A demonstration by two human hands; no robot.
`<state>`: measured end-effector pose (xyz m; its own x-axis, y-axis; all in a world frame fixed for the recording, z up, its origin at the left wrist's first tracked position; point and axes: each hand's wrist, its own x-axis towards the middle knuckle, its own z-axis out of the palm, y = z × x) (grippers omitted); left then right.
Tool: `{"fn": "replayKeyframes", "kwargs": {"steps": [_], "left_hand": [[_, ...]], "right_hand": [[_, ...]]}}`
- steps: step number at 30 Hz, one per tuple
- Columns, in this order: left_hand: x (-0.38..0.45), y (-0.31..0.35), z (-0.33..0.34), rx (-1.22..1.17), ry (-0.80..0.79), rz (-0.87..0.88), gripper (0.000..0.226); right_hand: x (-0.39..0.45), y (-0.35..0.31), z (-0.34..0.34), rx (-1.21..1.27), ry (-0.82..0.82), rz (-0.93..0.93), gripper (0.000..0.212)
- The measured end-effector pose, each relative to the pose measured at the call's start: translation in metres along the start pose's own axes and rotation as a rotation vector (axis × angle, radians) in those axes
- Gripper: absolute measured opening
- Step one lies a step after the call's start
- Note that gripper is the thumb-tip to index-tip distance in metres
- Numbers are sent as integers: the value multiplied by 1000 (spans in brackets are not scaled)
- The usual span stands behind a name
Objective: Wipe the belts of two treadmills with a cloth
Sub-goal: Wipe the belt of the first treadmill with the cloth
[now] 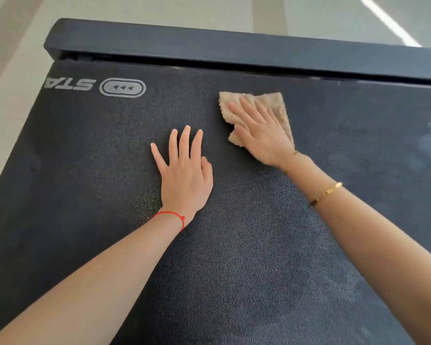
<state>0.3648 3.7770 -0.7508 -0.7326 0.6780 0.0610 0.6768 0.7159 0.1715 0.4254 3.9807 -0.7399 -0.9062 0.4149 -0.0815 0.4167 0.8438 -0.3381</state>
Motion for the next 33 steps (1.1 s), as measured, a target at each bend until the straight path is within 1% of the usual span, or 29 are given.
{"fn": "replayKeyframes", "kwargs": {"steps": [1, 2, 6, 8, 14, 17, 20, 24, 28, 33], "left_hand": [[0, -1, 0, -4, 1, 2, 63], [0, -1, 0, -8, 0, 4, 63], [0, -2, 0, -22, 1, 9, 62], [1, -2, 0, -24, 1, 5, 62], [1, -2, 2, -18, 5, 3, 62], [2, -2, 1, -24, 4, 6, 61], [1, -3, 3, -22, 9, 12, 62], [1, -2, 2, -22, 16, 12, 62], [1, -1, 2, -17, 10, 3, 63], [1, -1, 2, -13, 10, 4, 61]], "right_hand": [[0, 8, -5, -1, -4, -21, 53], [5, 20, -11, -15, 6, -2, 54], [28, 76, -40, -70, 15, 196, 57], [29, 85, -42, -56, 31, 220, 58], [19, 76, -36, -40, 29, 250, 55], [10, 76, -35, -33, 17, 236, 54], [2, 83, -35, -25, 48, 239, 53], [7, 94, -40, -54, 100, 313, 59], [26, 91, -44, -49, 56, 436, 66], [16, 78, -35, -68, 44, 398, 59]]}}
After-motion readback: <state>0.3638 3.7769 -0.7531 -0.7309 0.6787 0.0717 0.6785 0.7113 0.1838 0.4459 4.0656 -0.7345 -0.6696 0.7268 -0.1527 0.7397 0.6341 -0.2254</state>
